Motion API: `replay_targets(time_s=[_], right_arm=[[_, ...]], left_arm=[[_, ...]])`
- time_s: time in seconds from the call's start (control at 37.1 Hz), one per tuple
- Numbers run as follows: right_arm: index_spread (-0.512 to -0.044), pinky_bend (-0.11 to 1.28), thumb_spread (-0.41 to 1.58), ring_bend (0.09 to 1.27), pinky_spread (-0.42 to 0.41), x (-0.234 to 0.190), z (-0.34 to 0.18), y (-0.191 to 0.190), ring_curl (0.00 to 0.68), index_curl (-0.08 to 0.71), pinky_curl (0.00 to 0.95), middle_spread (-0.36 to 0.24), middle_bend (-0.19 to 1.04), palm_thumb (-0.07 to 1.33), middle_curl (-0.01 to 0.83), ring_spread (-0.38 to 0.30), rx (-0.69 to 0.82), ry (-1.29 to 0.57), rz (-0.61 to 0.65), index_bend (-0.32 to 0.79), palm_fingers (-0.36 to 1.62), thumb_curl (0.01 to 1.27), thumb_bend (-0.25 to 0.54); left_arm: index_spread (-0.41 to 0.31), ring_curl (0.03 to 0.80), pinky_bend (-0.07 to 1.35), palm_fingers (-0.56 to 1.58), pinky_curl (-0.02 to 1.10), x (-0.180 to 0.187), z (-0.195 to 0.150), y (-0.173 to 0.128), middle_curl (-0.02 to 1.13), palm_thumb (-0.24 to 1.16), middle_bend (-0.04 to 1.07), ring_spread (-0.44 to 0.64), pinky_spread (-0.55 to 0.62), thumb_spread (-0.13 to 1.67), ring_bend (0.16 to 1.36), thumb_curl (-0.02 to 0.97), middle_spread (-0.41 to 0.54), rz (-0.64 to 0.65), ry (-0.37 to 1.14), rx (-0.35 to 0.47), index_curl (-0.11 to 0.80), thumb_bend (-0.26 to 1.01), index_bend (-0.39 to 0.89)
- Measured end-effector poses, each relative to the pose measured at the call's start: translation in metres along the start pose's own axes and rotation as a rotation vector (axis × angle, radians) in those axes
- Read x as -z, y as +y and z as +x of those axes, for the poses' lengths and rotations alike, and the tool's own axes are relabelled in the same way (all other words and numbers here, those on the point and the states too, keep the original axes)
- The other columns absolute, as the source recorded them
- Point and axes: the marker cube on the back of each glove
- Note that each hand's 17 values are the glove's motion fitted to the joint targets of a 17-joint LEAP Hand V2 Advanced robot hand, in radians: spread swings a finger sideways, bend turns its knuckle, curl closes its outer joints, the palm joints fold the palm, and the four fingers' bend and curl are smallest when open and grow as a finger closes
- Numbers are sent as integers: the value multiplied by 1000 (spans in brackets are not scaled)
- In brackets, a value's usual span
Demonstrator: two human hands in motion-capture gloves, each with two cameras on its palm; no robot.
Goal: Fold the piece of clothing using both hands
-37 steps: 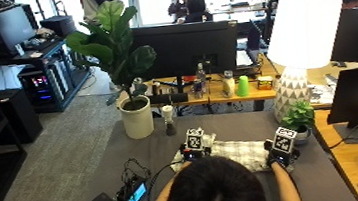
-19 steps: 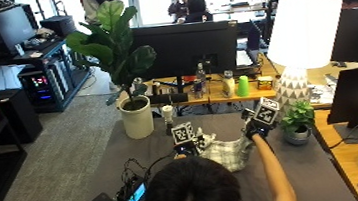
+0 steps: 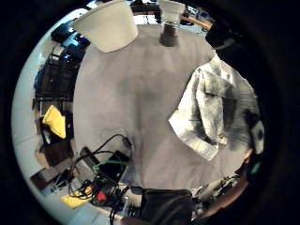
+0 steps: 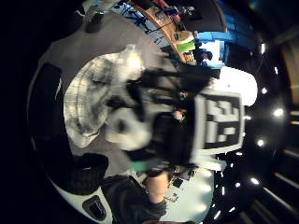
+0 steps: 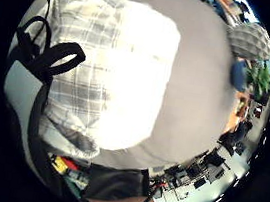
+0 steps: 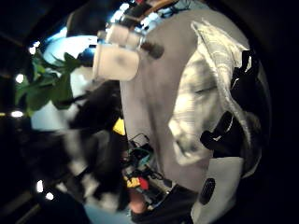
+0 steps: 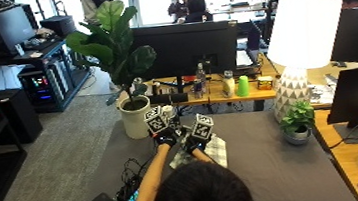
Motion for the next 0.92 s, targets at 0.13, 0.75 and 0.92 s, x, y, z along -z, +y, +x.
replay_targets(time_s=[0.13, 0.75, 0.92], right_arm=[[-200, 621, 410, 599, -267, -77, -33, 11, 474, 358, 448, -135, 352, 1051, 521, -222, 82, 30, -171, 141, 1218, 704, -39], [-175, 608, 1141, 607, -160, 53, 57, 24, 464, 218, 433, -49, 266, 795, 499, -142, 91, -144, 130, 75, 986, 564, -8], [-171, 572, 1220, 598, -145, 80, 97, 13, 456, 216, 419, -44, 259, 824, 494, -134, 71, -163, 215, 81, 1025, 540, 3]], left_arm=[[-78, 338, 365, 413, 345, 2, -21, 8, 269, 240, 146, 115, 133, 1610, 528, 175, 54, -71, -11, 76, 422, 122, 194], [-79, 336, 351, 427, 352, 13, -46, 36, 257, 179, 137, 104, 123, 1606, 519, 150, 60, -245, -142, 165, 426, 167, 178], [-79, 335, 351, 427, 354, 23, -42, 38, 254, 138, 138, 104, 123, 1588, 520, 139, 63, -344, -109, 154, 424, 160, 179]])
